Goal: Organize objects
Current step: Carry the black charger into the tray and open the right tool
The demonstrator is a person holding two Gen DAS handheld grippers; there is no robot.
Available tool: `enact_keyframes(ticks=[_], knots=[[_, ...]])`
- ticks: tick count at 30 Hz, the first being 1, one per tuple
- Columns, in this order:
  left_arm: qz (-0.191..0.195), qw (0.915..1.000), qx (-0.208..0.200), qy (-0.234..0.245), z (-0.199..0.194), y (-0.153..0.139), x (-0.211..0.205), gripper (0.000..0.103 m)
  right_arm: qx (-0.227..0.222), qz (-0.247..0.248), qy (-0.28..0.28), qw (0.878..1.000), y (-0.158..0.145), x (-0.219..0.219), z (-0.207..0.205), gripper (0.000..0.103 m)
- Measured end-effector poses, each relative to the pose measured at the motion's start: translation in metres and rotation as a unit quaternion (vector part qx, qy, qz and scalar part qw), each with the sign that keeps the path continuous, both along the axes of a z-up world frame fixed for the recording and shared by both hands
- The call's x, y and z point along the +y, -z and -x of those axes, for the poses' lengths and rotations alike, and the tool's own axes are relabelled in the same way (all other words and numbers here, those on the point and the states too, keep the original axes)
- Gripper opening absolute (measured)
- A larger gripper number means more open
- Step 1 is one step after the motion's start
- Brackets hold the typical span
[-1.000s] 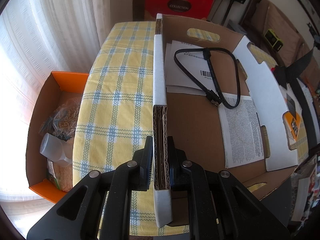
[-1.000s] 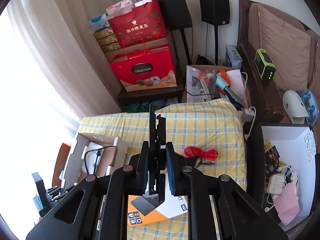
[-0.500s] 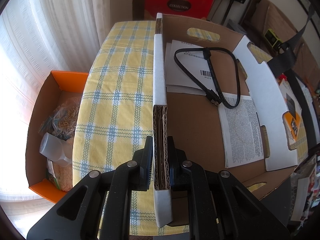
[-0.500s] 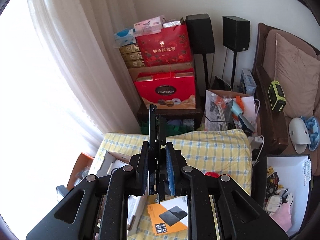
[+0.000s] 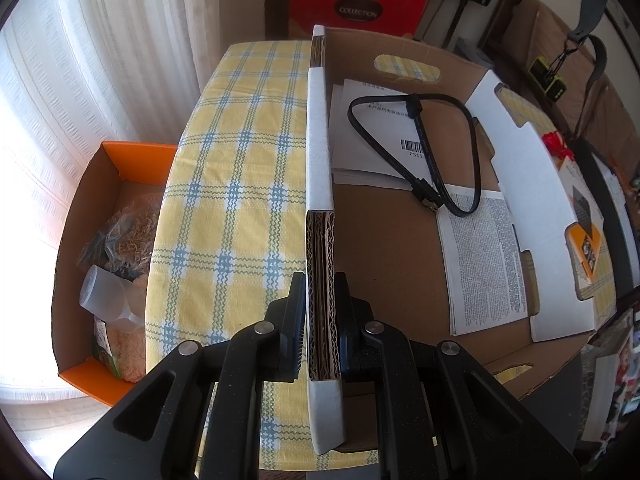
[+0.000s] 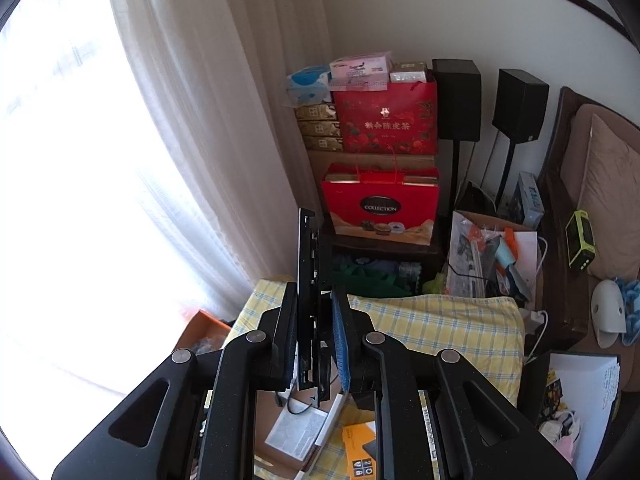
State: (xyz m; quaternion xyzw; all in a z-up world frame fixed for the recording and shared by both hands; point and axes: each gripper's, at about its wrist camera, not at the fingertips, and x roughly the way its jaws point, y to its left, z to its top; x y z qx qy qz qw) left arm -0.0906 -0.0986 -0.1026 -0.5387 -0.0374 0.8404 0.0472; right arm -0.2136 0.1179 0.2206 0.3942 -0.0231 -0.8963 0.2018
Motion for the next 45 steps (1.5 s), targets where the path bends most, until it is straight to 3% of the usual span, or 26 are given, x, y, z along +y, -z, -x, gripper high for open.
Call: enact_keyframes(ticks=[14,33,45], knots=[[-0.008,1.0000,0.000,-0.003,0.002,0.002,-0.006,0.012,-0.016,0.005,-0.035,0.999,0.008,-0.046,0.011,0.015],[-0.014,0.9999,-0.001,-0.006,0.004,0.001,-0.006,0.012,-0.044,-0.010,-0.071,0.996,0.040,-0.110,0.031,0.015],[-0.011,0.9999,-0.002,-0.004,0.006,0.001,-0.007,0.012,-0.074,-0.058,-0.083,0.992,0.122,-0.114,0.030,0.015]])
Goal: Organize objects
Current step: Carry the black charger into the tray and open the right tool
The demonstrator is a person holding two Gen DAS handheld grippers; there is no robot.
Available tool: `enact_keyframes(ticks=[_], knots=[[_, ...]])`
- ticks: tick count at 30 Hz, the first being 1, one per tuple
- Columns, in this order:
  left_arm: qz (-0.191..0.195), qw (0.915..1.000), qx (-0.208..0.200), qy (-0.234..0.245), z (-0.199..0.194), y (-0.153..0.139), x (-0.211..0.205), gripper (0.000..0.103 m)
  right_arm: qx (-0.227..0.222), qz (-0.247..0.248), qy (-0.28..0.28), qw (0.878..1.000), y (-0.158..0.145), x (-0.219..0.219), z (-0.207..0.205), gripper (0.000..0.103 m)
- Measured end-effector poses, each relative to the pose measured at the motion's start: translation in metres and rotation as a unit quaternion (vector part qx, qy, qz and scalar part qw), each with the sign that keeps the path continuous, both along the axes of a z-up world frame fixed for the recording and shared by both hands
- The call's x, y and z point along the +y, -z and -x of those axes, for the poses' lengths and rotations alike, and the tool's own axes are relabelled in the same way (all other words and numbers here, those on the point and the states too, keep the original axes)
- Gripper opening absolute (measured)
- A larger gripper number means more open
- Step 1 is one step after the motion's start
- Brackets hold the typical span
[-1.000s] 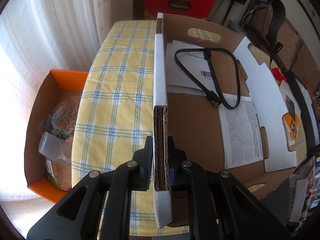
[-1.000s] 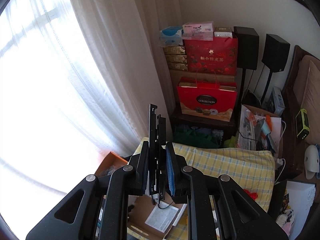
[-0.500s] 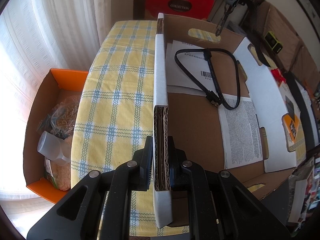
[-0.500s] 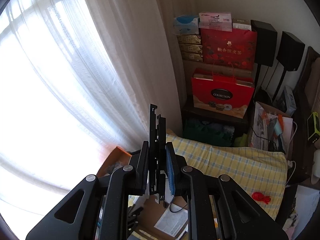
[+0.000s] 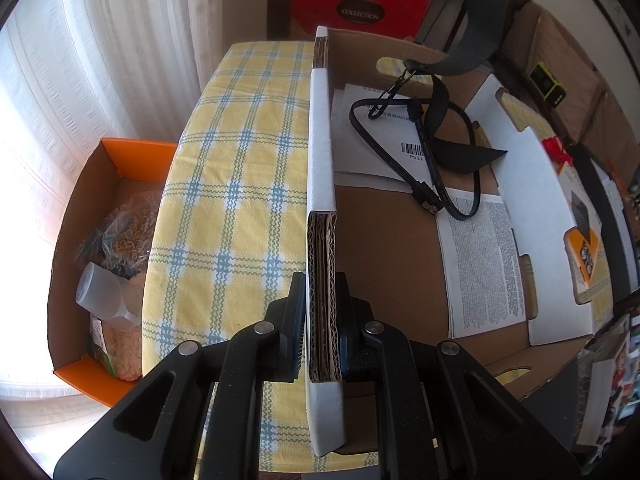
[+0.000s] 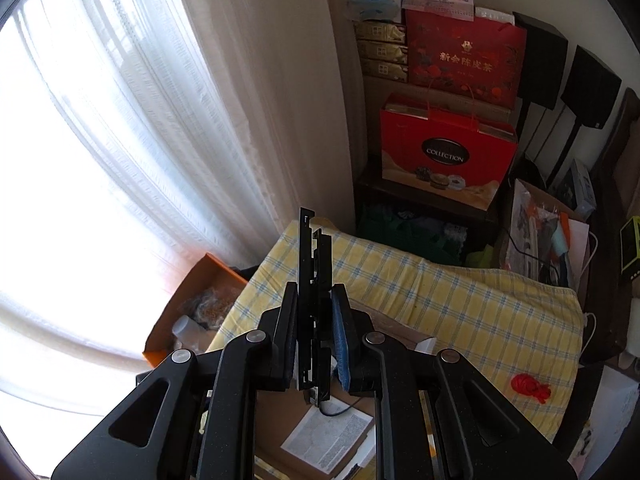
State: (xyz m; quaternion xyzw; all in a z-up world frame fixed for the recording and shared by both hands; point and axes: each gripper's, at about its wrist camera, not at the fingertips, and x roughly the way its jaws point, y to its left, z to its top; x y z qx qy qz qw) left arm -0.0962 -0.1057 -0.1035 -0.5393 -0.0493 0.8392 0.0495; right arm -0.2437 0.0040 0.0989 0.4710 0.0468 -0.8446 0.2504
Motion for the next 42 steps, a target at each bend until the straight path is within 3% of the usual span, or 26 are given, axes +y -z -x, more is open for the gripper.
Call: enact_keyframes(ticks=[9,19,29,33,37,42], knots=[[-0.002,1.0000,0.000,0.000,0.001,0.000,0.000,0.012,-0.064,-0.026,-0.022,0.997,0.092,-0.003,-0.005,0.015],[-0.003,1.0000,0.001,0.000,0.001,0.000,0.000,0.012,-0.151,0.015,0.038,0.988,0.162,0.026,0.009,0.015],[-0.005,1.0000,0.002,0.000,0.001,-0.002,0.000,0.012,-0.153,0.014,0.078,0.985,0.177,0.040,0.016,0.015],[-0.004,1.0000,0.002,0.001,0.001,-0.003,-0.001,0.012,-0.141,-0.003,0.079,0.987,0.178,0.037,0.016,0.017],[-0.003,1.0000,0.002,0.001,0.000,-0.003,-0.002,0.012,-0.117,-0.031,0.082,0.989,0.174,0.033,0.012,0.027],[0.000,1.0000,0.001,-0.001,0.000,-0.004,-0.003,0.012,-0.093,-0.038,0.080,0.992,0.157,0.033,0.007,0.028]])
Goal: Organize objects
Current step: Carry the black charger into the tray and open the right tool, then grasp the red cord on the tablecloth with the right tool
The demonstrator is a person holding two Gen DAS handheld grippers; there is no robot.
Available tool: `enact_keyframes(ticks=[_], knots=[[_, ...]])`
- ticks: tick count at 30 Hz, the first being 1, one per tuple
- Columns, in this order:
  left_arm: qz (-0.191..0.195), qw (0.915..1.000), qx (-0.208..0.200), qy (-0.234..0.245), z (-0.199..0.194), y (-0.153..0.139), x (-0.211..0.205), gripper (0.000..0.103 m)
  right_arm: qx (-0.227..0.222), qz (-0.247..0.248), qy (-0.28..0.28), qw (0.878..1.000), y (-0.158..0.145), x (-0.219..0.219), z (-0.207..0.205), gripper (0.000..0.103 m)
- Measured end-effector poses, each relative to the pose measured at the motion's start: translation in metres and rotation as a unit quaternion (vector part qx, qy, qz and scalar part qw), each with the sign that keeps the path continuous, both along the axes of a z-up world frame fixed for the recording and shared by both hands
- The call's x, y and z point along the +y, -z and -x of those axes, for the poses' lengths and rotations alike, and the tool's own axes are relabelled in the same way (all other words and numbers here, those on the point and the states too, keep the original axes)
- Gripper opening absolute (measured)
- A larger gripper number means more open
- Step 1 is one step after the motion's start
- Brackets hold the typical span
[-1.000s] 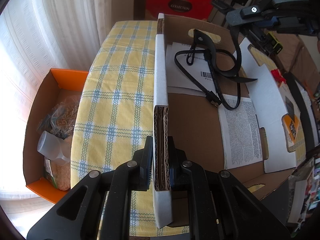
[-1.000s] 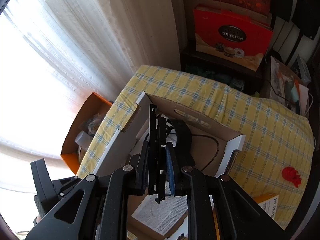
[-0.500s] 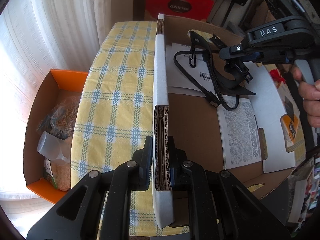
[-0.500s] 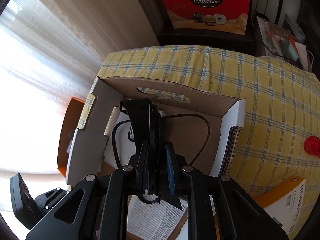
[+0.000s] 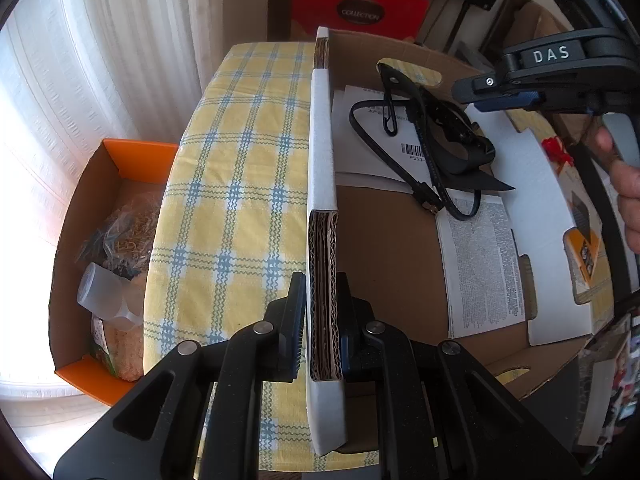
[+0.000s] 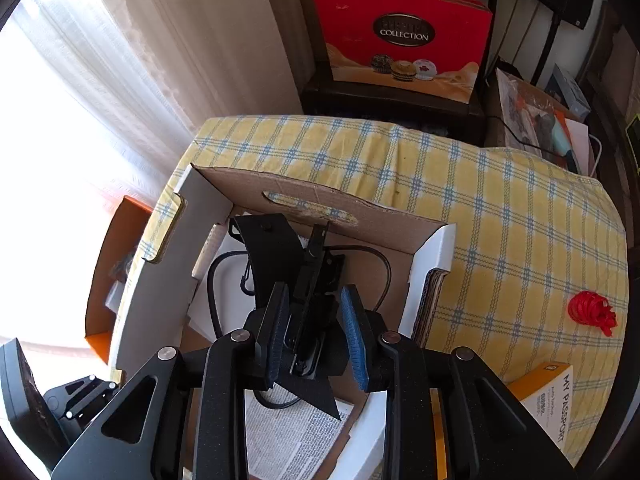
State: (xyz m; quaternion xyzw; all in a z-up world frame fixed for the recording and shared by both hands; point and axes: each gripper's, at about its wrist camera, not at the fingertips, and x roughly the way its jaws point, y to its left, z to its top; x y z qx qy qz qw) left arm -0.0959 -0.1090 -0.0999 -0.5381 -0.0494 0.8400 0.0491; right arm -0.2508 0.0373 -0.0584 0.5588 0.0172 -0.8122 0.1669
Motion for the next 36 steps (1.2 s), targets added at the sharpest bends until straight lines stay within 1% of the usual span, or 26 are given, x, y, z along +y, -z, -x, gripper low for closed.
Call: enact_keyframes(ticks=[1,3,5,8,9,11,14,18,21,23,26,32,36], knots=[[0.001,1.0000,0.000,0.000,0.000,0.000,0.000,0.012,0.004,0.000,0.000,1.000,-0.004,0.001,-0.001,0.028],[0.002,1.0000,-0.001,-0.001,0.000,-0.001,0.000,0.012,0.013,0.005,-0.001,1.000,-0.015,0.006,-0.004,0.031],[0.003,1.0000,-0.002,-0.001,0.000,-0.002,0.000,0.012,0.026,0.001,-0.002,1.000,-0.025,0.011,-0.007,0.044],[0.005,1.0000,-0.001,-0.002,-0.001,-0.004,-0.002,0.012,0.049,-0.018,-0.006,0.999,-0.038,0.020,-0.015,0.054],[0.005,1.0000,-0.001,-0.002,-0.001,-0.004,-0.002,0.013,0.055,-0.023,-0.006,0.998,-0.042,0.023,-0.017,0.056],[0.008,1.0000,-0.001,-0.002,-0.001,-0.004,-0.003,0.013,0.062,-0.028,-0.004,0.998,-0.048,0.033,-0.021,0.064],[0.009,1.0000,-0.001,-0.002,-0.001,-0.005,-0.001,0.013,0.071,-0.032,0.002,0.997,-0.054,0.047,-0.025,0.073],[0.009,1.0000,-0.002,-0.001,-0.001,-0.005,-0.001,0.013,0.086,-0.048,0.015,0.995,-0.057,0.066,-0.032,0.076],[0.005,1.0000,-0.004,-0.002,-0.001,-0.004,-0.001,0.014,0.084,-0.041,0.030,0.995,-0.057,0.087,-0.032,0.080],[0.008,1.0000,-0.005,-0.001,-0.001,-0.004,0.000,0.014,0.080,-0.036,0.045,0.995,-0.057,0.102,-0.029,0.080],[0.011,0.9999,-0.006,0.000,0.001,-0.003,0.002,0.014,0.080,-0.043,0.061,0.994,-0.054,0.124,-0.025,0.080],[0.014,0.9999,-0.008,0.002,0.001,-0.003,0.003,0.015,0.054,-0.061,0.099,0.992,-0.037,0.176,-0.010,0.081],[0.013,0.9999,-0.010,0.004,0.001,-0.002,0.002,0.015,0.038,-0.063,0.129,0.989,-0.024,0.211,0.000,0.081]])
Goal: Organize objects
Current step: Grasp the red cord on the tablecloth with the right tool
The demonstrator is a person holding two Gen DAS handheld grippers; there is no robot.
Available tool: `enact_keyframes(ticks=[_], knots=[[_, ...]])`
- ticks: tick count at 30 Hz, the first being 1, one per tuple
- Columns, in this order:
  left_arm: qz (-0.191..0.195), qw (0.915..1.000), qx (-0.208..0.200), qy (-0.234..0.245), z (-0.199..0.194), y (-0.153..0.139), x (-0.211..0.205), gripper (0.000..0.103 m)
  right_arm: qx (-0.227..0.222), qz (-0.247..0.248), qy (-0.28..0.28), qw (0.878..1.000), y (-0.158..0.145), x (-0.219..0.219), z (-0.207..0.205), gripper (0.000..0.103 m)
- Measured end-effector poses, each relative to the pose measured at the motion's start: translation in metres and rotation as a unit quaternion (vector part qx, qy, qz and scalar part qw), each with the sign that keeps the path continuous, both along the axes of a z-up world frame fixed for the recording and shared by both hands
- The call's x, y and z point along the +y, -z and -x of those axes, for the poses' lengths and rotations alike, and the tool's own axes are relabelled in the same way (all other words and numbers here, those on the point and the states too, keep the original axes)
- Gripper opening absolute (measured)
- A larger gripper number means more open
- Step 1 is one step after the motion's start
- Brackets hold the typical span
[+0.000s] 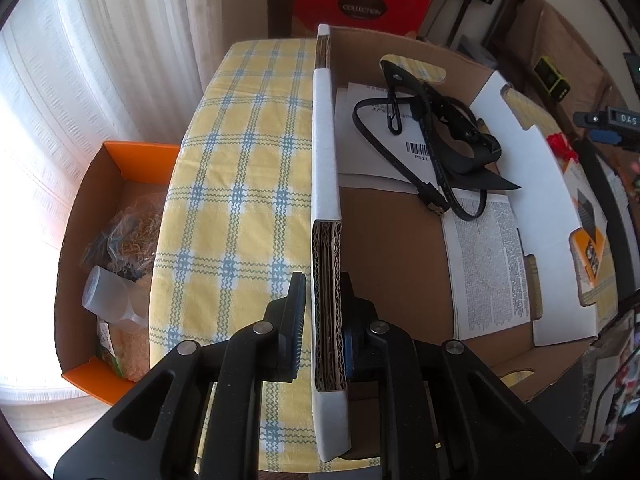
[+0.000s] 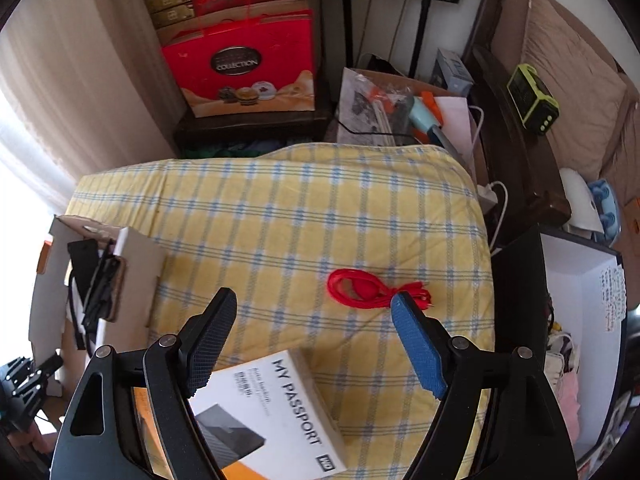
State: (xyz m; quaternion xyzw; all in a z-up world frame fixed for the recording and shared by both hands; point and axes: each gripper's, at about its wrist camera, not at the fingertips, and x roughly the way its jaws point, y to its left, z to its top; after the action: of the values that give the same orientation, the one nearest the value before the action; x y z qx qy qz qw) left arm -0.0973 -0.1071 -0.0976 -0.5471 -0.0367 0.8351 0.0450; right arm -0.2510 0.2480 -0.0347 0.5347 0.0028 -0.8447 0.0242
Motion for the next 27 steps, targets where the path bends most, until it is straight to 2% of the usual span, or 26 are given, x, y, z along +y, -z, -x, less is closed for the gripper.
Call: enact_keyframes(ticks=[5,11,15,18,27], knots=[[0.002,1.0000,0.000,0.001,0.000,0.000,0.000,0.015,-0.013,-0.001,0.028,1.000,0.016,0.032,0.010,0.081],[0.001,1.0000,0.000,0.000,0.000,0.000,0.001,0.015,-0.020,-0.003,0.042,0.999,0.032,0.048,0.017,0.081],[0.001,1.0000,0.000,0.000,0.001,0.000,0.001,0.015,-0.026,0.043,0.053,0.997,0.042,0.057,0.022,0.081],[0.001,1.0000,0.000,-0.001,0.001,0.000,0.001,0.015,-0.032,0.073,0.074,0.994,0.048,0.062,0.025,0.086],[0.001,1.0000,0.000,-0.002,0.002,0.001,-0.001,0.015,-0.037,0.076,0.101,0.991,0.066,0.061,0.034,0.089]])
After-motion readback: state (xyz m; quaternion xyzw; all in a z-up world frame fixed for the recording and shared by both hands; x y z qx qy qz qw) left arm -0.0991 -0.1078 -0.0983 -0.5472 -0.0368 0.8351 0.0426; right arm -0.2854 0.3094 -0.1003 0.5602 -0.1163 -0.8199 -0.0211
